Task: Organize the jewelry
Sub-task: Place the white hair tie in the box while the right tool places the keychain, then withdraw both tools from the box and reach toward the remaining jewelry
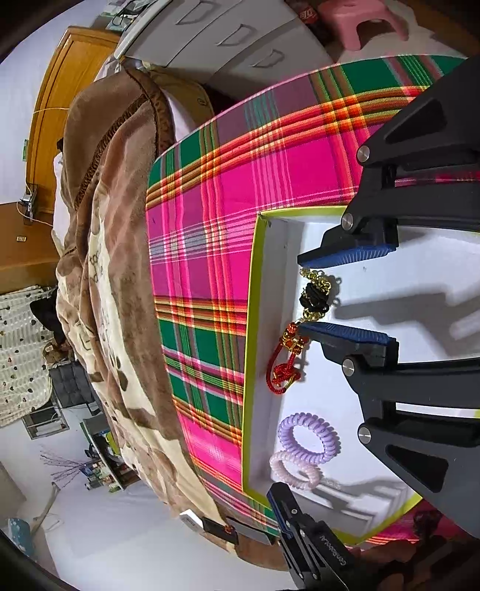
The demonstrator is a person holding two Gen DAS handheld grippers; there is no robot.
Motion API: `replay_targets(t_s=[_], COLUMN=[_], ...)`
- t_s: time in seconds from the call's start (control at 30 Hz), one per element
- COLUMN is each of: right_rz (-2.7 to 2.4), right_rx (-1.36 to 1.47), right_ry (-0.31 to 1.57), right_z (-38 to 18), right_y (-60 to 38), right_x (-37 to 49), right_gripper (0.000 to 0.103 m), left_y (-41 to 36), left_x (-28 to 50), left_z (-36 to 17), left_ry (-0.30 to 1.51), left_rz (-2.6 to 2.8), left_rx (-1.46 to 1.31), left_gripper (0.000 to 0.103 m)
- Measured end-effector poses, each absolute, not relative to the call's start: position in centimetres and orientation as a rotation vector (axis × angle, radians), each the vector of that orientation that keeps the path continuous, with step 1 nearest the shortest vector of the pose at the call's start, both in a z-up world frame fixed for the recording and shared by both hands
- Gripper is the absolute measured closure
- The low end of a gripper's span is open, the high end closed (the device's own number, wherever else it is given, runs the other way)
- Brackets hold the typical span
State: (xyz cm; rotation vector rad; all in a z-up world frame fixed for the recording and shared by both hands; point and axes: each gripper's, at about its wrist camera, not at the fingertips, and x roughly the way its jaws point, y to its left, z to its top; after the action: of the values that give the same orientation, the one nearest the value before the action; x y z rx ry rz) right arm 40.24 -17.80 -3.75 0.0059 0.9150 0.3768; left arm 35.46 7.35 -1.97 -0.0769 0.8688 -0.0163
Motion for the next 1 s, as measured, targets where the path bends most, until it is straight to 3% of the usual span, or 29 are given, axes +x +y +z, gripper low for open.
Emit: replay_targets(t_s=[0.33, 1.0], right_rz=[0.401, 0.456], right_rx=[0.018, 0.008], right_ry=[0.830, 0.648], right_z=[-1.1, 2.7], right_y=[-18.6, -20.1], right_x=[36.2, 20.3], right_gripper=[0.071, 0.072], left_y=[7.0, 3.7], left_x=[31.7, 15.8], left_z=[0.5, 4.5], left_ry=[0.791, 0.622], left_rz=[-0.025, -0.073], left_rx=[-0.088, -0.092], left_gripper=[0.094, 0.094])
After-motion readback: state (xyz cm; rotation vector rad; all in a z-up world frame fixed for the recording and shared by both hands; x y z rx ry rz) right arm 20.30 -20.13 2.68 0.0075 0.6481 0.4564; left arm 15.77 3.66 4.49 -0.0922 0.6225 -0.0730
